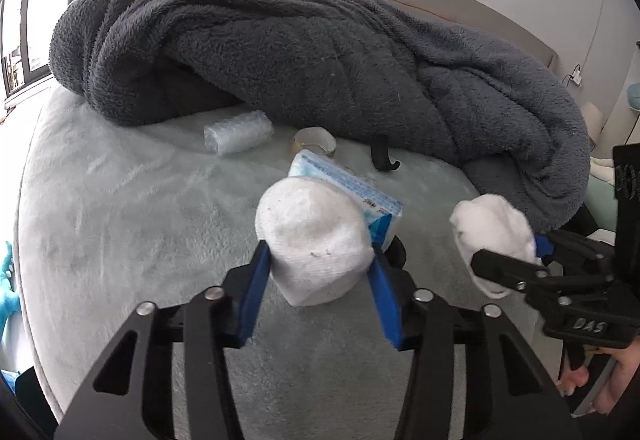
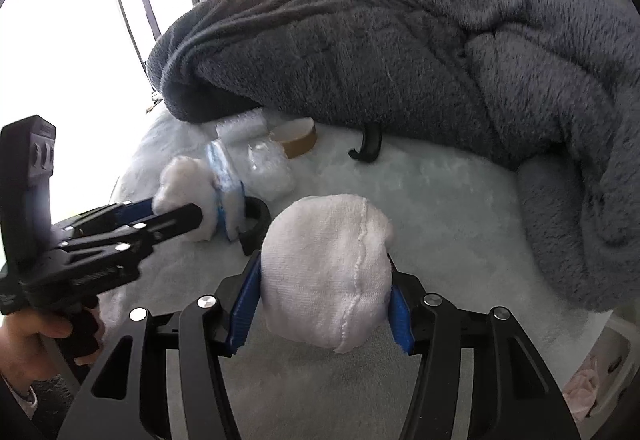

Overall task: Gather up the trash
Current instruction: 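Carry both white socks over the black bin with both grippers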

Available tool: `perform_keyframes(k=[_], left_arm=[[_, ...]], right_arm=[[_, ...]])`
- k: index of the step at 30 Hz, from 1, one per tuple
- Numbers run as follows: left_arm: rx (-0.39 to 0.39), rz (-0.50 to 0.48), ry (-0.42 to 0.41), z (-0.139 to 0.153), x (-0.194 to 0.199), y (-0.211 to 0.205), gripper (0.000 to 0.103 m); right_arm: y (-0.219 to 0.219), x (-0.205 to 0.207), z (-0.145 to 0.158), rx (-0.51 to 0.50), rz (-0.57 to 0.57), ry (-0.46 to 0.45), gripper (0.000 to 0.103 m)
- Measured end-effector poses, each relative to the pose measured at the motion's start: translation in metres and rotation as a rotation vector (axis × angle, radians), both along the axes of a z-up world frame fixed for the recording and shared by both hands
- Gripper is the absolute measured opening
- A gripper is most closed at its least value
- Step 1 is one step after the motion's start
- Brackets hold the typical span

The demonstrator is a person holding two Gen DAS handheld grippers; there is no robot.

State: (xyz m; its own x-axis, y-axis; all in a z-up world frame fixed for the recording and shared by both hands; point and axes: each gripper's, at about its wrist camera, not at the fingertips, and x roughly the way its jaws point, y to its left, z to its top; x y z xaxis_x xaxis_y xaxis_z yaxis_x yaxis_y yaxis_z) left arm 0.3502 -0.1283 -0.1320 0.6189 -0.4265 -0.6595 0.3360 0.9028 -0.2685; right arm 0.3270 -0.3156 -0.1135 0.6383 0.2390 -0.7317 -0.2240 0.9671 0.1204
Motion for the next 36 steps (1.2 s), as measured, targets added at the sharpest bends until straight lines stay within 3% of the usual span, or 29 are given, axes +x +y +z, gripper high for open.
perform_keyframes(k=[4, 16, 29, 36], left_arm=[[-0.008, -0.011, -0.01, 0.002, -0.001, 0.003, 0.039], [0.062, -0.027, -0.014, 0.008, -0.011, 0.012, 0.038], [0.019, 0.09, 0.054, 0.007, -0.026, 0.06, 0.038], [0.044, 0.176, 0.064, 0.008, -0.045, 0.098, 0.038]], right_arm=[[0.006, -0.002, 0.012, -0.025, 0.012, -0.009, 0.056], [0.039, 0.016, 0.042, 0.005, 0.08, -0.044, 0.056], [0.084, 0.019, 0.05, 0.085, 0.122, -0.018, 0.056], [0.116, 0.003, 0.055, 0.108, 0.164, -0.037, 0.056]])
